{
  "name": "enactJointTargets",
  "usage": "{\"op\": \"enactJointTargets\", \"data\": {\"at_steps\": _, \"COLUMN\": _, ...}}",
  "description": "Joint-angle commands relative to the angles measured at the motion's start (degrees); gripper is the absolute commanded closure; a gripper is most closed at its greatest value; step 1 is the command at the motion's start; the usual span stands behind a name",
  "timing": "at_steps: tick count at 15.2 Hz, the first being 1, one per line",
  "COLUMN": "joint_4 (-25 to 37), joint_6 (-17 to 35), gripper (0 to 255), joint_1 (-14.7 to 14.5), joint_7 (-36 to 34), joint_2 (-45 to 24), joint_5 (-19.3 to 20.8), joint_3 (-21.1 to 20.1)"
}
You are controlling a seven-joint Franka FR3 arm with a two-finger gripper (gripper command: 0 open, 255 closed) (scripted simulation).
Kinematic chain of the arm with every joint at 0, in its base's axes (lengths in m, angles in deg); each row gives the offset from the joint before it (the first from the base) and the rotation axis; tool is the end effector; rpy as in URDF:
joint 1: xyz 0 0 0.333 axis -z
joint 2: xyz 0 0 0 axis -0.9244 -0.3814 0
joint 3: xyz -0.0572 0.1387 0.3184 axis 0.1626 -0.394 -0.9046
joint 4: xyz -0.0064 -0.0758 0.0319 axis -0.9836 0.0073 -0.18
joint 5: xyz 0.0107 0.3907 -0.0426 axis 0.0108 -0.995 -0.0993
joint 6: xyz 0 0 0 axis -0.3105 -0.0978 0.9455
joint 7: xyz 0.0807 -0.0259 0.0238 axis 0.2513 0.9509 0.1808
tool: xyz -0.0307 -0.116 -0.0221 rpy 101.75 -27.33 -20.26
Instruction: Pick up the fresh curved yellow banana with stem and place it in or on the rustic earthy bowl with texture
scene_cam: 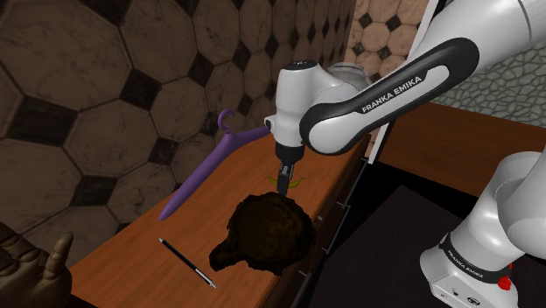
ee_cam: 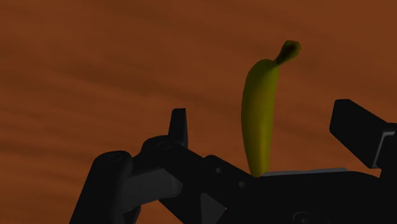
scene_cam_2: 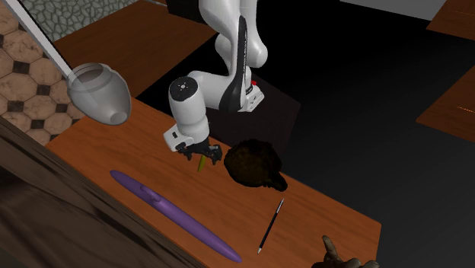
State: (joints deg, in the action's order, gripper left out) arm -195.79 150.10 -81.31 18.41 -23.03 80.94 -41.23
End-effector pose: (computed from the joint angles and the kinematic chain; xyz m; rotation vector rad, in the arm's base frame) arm 0.4321 0.2505 0.3687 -2.9799 -0.9574 -0.0387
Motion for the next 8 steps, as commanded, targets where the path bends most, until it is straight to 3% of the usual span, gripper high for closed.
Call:
{"op": "enactJointTargets", "data": {"at_steps": 1, "joint_4": 0.0, "joint_6": 0.2, "gripper": 0, "joint_1": 0.0, "joint_7": -0.1, "joint_2": -0.3, "joint_5": 0.1, "joint_3": 0.0}}
{"op": "enactJointTargets", "data": {"at_steps": 6, "joint_4": 0.0, "joint_6": 0.2, "gripper": 0, "joint_1": 0.0, "joint_7": -0.1, "joint_2": -0.2, "joint_5": 0.1, "joint_3": 0.0}}
{"op": "enactJointTargets", "data": {"at_steps": 7, "joint_4": 0.0, "joint_6": 0.2, "gripper": 255, "joint_1": 0.0, "joint_7": -0.1, "joint_2": -0.2, "joint_5": 0.1, "joint_3": 0.0}}
{"op": "enactJointTargets", "data": {"at_steps": 8, "joint_4": 0.0, "joint_6": 0.2, "gripper": 255, "joint_1": 0.0, "joint_7": -0.1, "joint_2": -0.2, "joint_5": 0.1, "joint_3": 0.0}}
